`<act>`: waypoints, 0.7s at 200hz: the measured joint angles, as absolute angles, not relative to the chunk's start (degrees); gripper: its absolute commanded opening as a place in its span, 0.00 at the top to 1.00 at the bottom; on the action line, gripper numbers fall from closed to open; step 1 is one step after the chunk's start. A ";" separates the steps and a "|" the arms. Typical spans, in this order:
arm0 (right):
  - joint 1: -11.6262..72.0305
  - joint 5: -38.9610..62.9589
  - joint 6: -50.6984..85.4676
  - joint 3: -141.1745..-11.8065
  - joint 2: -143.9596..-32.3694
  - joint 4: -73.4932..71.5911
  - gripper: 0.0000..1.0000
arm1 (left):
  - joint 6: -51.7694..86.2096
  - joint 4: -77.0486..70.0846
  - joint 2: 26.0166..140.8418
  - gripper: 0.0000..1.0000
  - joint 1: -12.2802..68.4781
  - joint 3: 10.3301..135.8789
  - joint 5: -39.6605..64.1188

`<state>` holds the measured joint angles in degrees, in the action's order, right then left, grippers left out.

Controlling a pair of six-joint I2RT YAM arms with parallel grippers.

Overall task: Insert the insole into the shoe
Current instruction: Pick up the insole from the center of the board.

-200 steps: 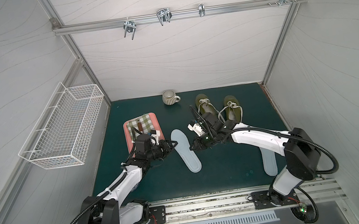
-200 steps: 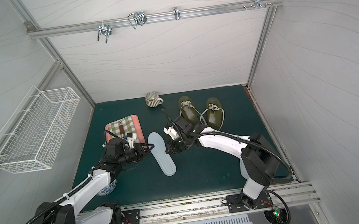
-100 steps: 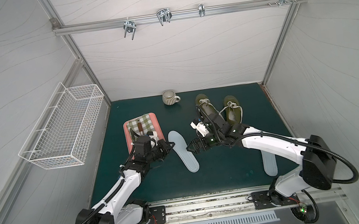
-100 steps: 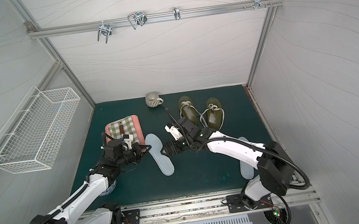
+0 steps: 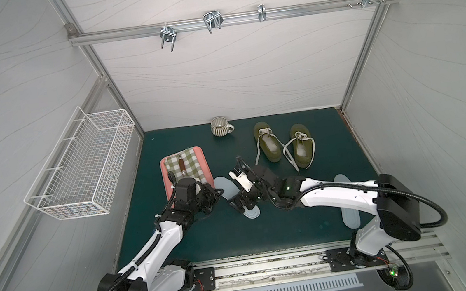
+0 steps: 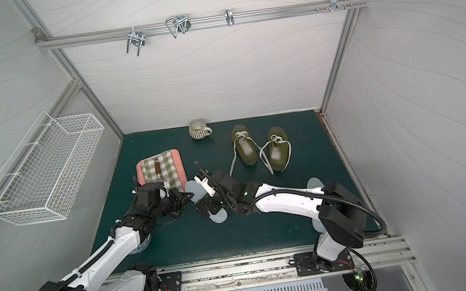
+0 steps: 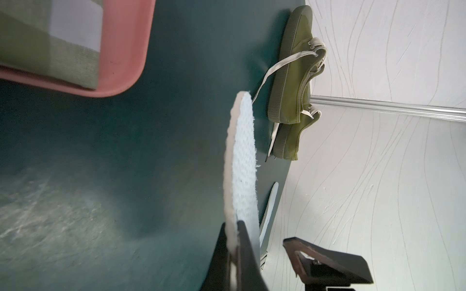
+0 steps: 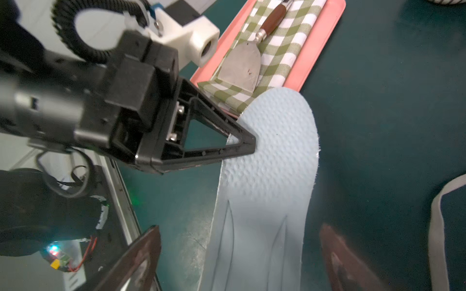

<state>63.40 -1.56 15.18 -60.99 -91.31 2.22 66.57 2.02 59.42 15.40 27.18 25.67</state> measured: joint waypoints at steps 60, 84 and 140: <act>63.11 -3.70 13.98 -62.83 -96.44 1.39 0.01 | 67.44 3.16 59.42 1.00 15.40 27.18 25.69; 62.43 -3.44 14.26 -63.42 -96.64 1.85 0.01 | 67.72 3.11 59.42 1.00 15.40 27.18 25.71; 61.84 -0.34 16.53 -63.46 -96.71 2.50 0.01 | 68.27 1.89 59.46 1.00 15.40 26.87 25.71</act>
